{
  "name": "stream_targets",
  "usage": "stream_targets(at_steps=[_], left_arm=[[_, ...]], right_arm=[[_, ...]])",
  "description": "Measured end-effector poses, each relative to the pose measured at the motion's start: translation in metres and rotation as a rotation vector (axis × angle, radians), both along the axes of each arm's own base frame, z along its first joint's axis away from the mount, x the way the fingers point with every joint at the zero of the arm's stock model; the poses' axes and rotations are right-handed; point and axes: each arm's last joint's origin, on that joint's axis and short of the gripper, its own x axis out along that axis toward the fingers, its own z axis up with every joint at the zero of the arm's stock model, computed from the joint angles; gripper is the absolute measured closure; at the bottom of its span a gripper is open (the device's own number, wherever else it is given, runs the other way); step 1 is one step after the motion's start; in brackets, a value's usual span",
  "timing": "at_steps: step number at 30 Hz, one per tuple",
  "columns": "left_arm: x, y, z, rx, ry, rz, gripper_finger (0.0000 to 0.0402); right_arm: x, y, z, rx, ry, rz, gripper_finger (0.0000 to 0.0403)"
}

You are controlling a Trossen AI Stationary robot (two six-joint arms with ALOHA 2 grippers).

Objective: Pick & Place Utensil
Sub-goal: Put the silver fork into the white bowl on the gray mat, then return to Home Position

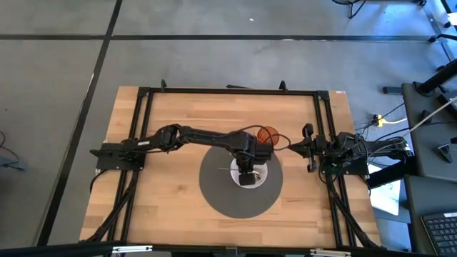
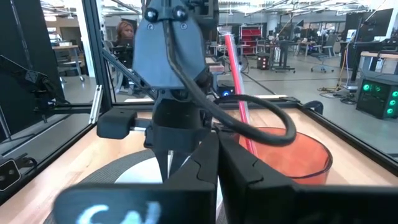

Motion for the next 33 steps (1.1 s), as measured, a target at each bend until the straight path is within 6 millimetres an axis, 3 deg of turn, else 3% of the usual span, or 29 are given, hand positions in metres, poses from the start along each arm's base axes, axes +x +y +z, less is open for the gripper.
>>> stream_targets(at_steps=[10,15,18,23,28,31,33], left_arm=[[0.002,0.001,0.001,0.010,-0.029,-0.054,0.0325],[-0.006,-0.003,0.028,0.052,-0.034,-0.136,0.0315],[-0.023,-0.009,0.056,0.171,-0.043,-0.177,0.0334],[-0.064,-0.025,0.138,0.378,-0.206,-0.197,0.0391],[-0.119,-0.036,0.210,0.489,-0.444,-0.136,0.0400],[-0.159,-0.043,0.227,0.495,-0.546,-0.145,0.0400],[-0.189,-0.046,0.225,0.484,-0.618,-0.157,0.0399]], right_arm=[[0.000,0.000,0.000,0.000,0.000,0.000,0.0397],[0.000,0.000,0.000,0.000,0.000,0.000,0.0397],[0.000,0.000,0.000,0.000,0.000,0.008,0.0397],[0.000,0.001,0.000,-0.001,-0.001,0.028,0.0397],[0.000,0.001,0.000,-0.001,-0.001,0.034,0.0397],[0.000,0.001,0.000,-0.002,-0.003,0.037,0.0397],[0.000,0.001,0.001,-0.001,-0.009,0.037,0.0397]])
